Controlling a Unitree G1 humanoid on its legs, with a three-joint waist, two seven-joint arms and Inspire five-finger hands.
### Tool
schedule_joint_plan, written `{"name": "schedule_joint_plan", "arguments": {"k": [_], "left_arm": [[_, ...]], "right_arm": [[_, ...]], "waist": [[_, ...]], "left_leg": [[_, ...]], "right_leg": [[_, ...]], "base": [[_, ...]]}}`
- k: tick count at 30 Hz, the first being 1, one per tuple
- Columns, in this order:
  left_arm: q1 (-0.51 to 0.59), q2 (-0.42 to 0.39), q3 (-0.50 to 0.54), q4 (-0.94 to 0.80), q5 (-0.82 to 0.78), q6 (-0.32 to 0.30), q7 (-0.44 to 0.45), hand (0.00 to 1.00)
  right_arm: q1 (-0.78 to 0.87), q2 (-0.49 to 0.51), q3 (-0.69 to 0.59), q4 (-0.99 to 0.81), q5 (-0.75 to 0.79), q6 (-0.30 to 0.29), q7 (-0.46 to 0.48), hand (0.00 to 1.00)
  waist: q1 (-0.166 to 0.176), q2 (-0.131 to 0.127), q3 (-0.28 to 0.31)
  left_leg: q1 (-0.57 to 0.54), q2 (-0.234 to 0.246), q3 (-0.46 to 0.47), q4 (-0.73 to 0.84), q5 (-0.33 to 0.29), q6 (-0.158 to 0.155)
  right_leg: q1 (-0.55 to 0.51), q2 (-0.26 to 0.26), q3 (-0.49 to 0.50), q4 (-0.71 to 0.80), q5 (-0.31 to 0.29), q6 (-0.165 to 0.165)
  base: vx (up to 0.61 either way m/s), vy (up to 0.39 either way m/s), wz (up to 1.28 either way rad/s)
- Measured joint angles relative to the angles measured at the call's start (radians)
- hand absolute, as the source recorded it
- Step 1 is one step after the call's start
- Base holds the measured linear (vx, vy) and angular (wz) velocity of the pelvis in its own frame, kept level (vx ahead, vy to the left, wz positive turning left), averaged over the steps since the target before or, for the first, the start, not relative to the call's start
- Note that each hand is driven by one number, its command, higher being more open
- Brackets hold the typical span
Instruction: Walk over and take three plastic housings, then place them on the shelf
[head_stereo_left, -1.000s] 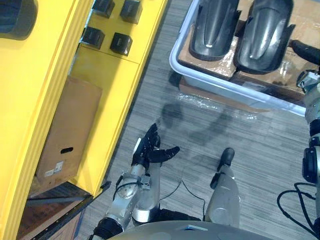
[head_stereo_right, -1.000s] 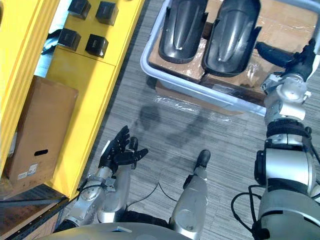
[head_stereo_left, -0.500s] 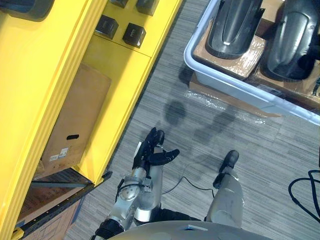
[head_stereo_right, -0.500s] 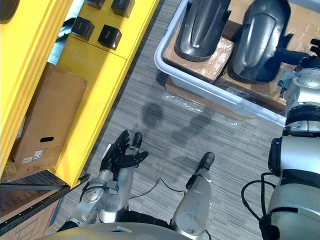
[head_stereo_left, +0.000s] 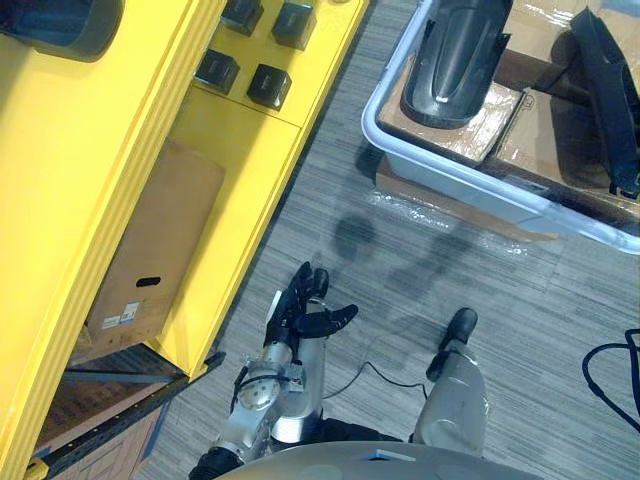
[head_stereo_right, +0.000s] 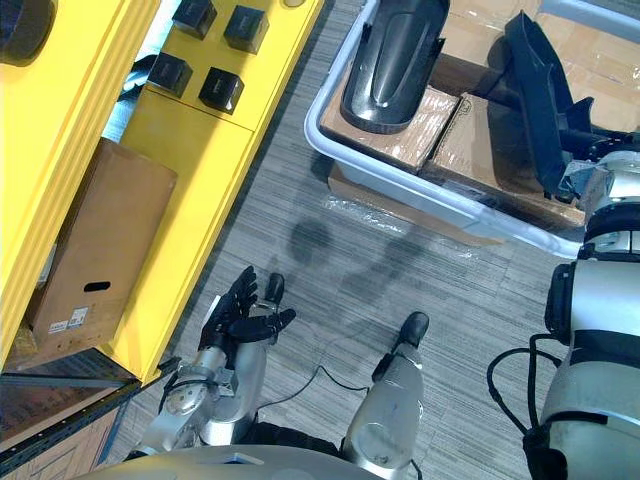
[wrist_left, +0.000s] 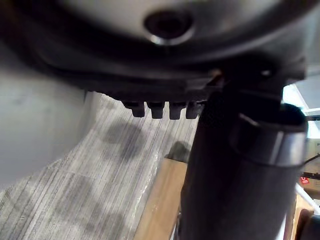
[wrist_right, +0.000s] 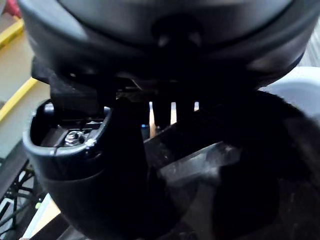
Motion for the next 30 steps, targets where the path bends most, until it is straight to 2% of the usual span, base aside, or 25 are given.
{"name": "schedule_joint_plan", "arguments": {"k": [4,7,8,9,11,12,14,16,17,19,21,22,24,26,27,30], "left_arm": [[0.041,0.007,0.032,-0.08,0.0,-0.002,0.005,1.0],[0.068,0.012,0.059,-0.116,0.0,-0.017,0.006,1.0],[0.08,0.016,0.074,-0.135,0.0,-0.021,0.001,1.0],[0.09,0.023,0.088,-0.164,-0.001,-0.022,-0.007,1.0],[0.111,0.033,0.116,-0.223,-0.003,-0.023,-0.023,1.0],[0.119,0.039,0.136,-0.261,-0.005,-0.024,-0.037,1.0],[0.126,0.047,0.193,-0.342,-0.009,-0.024,-0.062,1.0],[0.109,0.06,0.232,-0.392,-0.026,-0.015,-0.092,1.0],[0.105,0.062,0.237,-0.411,-0.039,-0.007,-0.104,1.0],[0.101,0.064,0.248,-0.493,-0.073,0.023,-0.145,1.0],[0.082,0.064,0.246,-0.543,-0.118,0.053,-0.183,1.0],[0.068,0.062,0.243,-0.554,-0.14,0.066,-0.197,1.0],[0.036,0.044,0.231,-0.583,-0.265,0.143,-0.238,1.0],[-0.002,0.033,0.22,-0.583,-0.428,0.25,-0.257,1.0],[-0.025,0.031,0.203,-0.57,-0.504,0.304,-0.256,1.0],[-0.06,0.029,0.147,-0.52,-0.667,0.388,-0.211,1.0]], "right_arm": [[0.001,0.0,0.0,0.009,0.003,-0.053,-0.056,0.0],[0.011,0.002,-0.012,-0.06,-0.022,-0.112,-0.152,0.0],[0.032,0.003,-0.024,-0.142,-0.07,-0.144,-0.199,0.0],[0.064,0.003,-0.044,-0.238,-0.123,-0.186,-0.244,0.0],[0.104,0.003,-0.067,-0.359,-0.183,-0.222,-0.283,0.0],[0.138,0.005,-0.085,-0.427,-0.214,-0.25,-0.301,0.0],[0.21,0.046,-0.132,-0.573,-0.316,-0.31,-0.33,0.0],[0.326,0.117,-0.151,-0.732,-0.411,-0.361,-0.363,0.0],[0.358,0.13,-0.153,-0.769,-0.433,-0.375,-0.366,0.0],[0.489,0.197,-0.169,-0.901,-0.509,-0.413,-0.371,0.0],[0.573,0.248,-0.17,-0.973,-0.571,-0.446,-0.373,0.0],[0.592,0.267,-0.17,-0.988,-0.593,-0.456,-0.373,0.0],[0.648,0.335,-0.169,-1.042,-0.636,-0.485,-0.372,0.0],[0.68,0.386,-0.169,-1.074,-0.689,-0.513,-0.371,0.0],[0.68,0.409,-0.168,-1.089,-0.715,-0.525,-0.37,0.0],[0.682,0.445,-0.164,-1.141,-0.724,-0.549,-0.364,0.0]], "waist": [[-0.004,-0.003,0.002],[-0.018,-0.018,0.012],[-0.028,-0.021,0.014],[-0.036,-0.036,0.023],[-0.051,-0.042,0.024],[-0.054,-0.054,0.022],[-0.062,-0.094,0.01],[-0.075,-0.152,-0.05],[-0.077,-0.165,-0.06],[-0.08,-0.211,-0.127],[-0.08,-0.23,-0.172],[-0.08,-0.232,-0.181],[-0.08,-0.232,-0.213],[-0.087,-0.232,-0.238],[-0.092,-0.232,-0.242],[-0.115,-0.234,-0.269]], "left_leg": [[0.024,0.004,0.001,-0.031,0.016,-0.005],[0.075,0.014,0.011,-0.078,0.031,-0.009],[0.099,0.017,0.014,-0.104,0.04,-0.012],[0.123,0.021,0.015,-0.129,0.048,-0.014],[0.159,0.029,0.018,-0.164,0.059,-0.018],[0.18,0.035,0.022,-0.185,0.065,-0.019],[0.235,0.049,0.035,-0.237,0.077,-0.021],[0.276,0.054,0.041,-0.292,0.091,-0.025],[0.294,0.054,0.043,-0.309,0.095,-0.027],[0.34,0.055,0.051,-0.367,0.107,-0.027],[0.365,0.055,0.053,-0.393,0.111,-0.029],[0.377,0.055,0.054,-0.4,0.111,-0.03],[0.416,0.056,0.067,-0.422,0.113,-0.029],[0.442,0.057,0.078,-0.439,0.116,-0.03],[0.459,0.058,0.09,-0.448,0.12,-0.03],[0.477,0.058,0.106,-0.459,0.124,-0.031]], "right_leg": [[0.016,0.006,0.0,-0.014,0.0,-0.002],[0.046,0.013,-0.001,-0.024,-0.001,-0.005],[0.063,0.016,-0.002,-0.036,0.0,-0.006],[0.082,0.02,-0.006,-0.049,0.0,-0.006],[0.108,0.026,-0.012,-0.062,0.001,-0.008],[0.124,0.032,-0.014,-0.071,0.001,-0.008],[0.158,0.043,-0.019,-0.09,0.0,-0.011],[0.186,0.048,-0.032,-0.114,-0.001,-0.013],[0.199,0.047,-0.036,-0.121,-0.001,-0.012],[0.23,0.045,-0.061,-0.143,-0.002,-0.012],[0.254,0.045,-0.08,-0.156,-0.002,-0.011],[0.264,0.045,-0.085,-0.157,-0.002,-0.011],[0.288,0.043,-0.097,-0.157,-0.002,-0.011],[0.301,0.042,-0.1,-0.159,-0.002,-0.011],[0.311,0.042,-0.098,-0.163,-0.002,-0.011],[0.323,0.043,-0.096,-0.183,-0.001,-0.009]], "base": [[0.0,-0.009,-0.01],[0.03,-0.039,-0.05],[0.05,-0.043,-0.02],[0.06,-0.045,-0.01],[0.07,-0.046,0.0],[0.11,-0.07,-0.06],[0.11,-0.064,-0.1],[0.12,-0.039,0.02],[0.15,-0.023,0.09],[0.14,-0.018,0.06],[0.13,-0.013,0.08],[0.09,-0.007,0.05],[0.06,-0.003,-0.04],[0.03,-0.003,-0.12],[0.0,-0.003,-0.15],[-0.02,-0.006,-0.12]]}}
